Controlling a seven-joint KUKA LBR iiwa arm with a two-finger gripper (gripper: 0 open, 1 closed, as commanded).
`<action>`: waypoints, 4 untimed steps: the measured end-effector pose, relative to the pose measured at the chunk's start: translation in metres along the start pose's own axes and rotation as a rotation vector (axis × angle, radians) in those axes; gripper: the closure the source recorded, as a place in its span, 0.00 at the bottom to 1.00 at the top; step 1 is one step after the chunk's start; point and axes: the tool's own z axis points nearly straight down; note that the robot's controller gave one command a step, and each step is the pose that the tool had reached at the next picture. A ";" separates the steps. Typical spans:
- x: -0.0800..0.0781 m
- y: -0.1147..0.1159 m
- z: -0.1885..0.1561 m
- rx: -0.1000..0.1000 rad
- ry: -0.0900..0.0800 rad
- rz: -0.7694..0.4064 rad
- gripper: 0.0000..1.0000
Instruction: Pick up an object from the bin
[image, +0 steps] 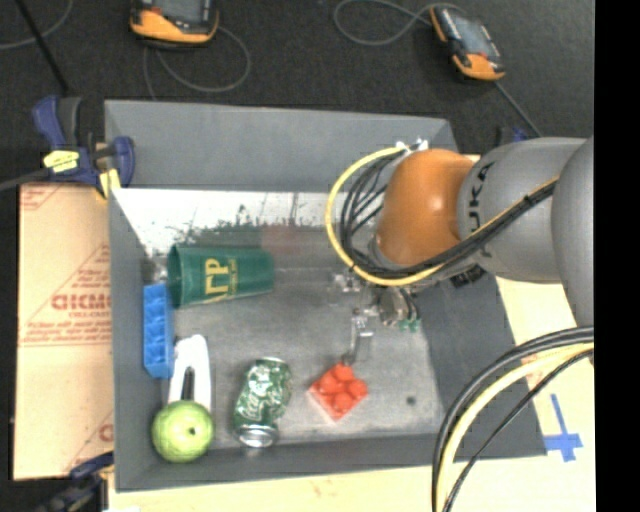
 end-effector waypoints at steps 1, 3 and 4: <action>0.022 0.037 0.005 0.001 -0.008 -0.169 0.00; 0.054 0.058 0.014 -0.001 -0.006 -0.077 0.00; 0.062 0.084 0.023 0.000 -0.005 -0.131 0.00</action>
Offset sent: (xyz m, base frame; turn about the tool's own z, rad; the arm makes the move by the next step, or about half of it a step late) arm -0.0994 0.0437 -0.0176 -0.0025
